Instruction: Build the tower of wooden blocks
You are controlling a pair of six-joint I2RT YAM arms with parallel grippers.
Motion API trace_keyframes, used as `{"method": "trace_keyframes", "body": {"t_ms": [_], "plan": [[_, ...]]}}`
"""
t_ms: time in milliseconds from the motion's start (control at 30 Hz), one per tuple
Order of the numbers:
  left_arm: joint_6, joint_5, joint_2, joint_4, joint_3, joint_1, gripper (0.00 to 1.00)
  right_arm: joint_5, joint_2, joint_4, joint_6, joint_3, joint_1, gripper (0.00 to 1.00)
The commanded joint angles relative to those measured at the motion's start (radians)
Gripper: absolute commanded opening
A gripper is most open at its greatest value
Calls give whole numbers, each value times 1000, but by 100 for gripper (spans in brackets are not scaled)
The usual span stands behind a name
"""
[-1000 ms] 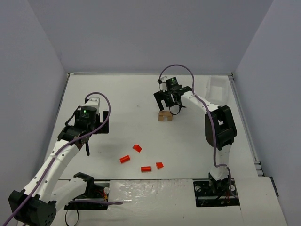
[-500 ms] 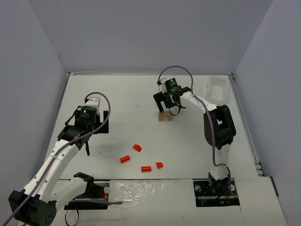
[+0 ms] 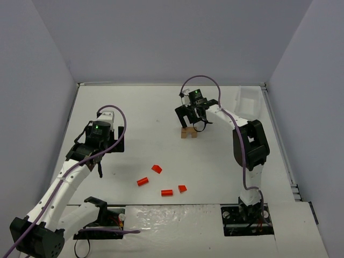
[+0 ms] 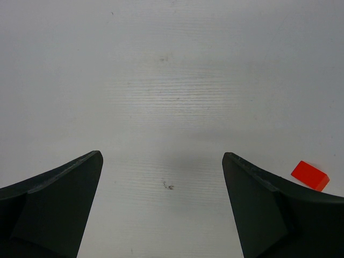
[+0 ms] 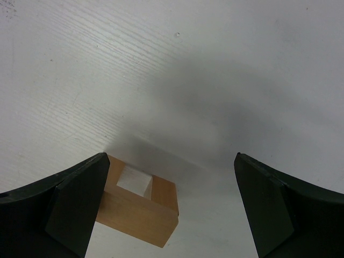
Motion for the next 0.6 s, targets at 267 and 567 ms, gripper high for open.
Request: {"method": "trace_keyframes", "body": {"t_ms": [267, 567], "plan": [[13, 11, -11, 47, 12, 8, 92, 154, -225, 15, 12, 73, -10, 100], [-28, 77, -16, 30, 24, 8, 92, 262, -570, 22, 148, -51, -17, 100]]}}
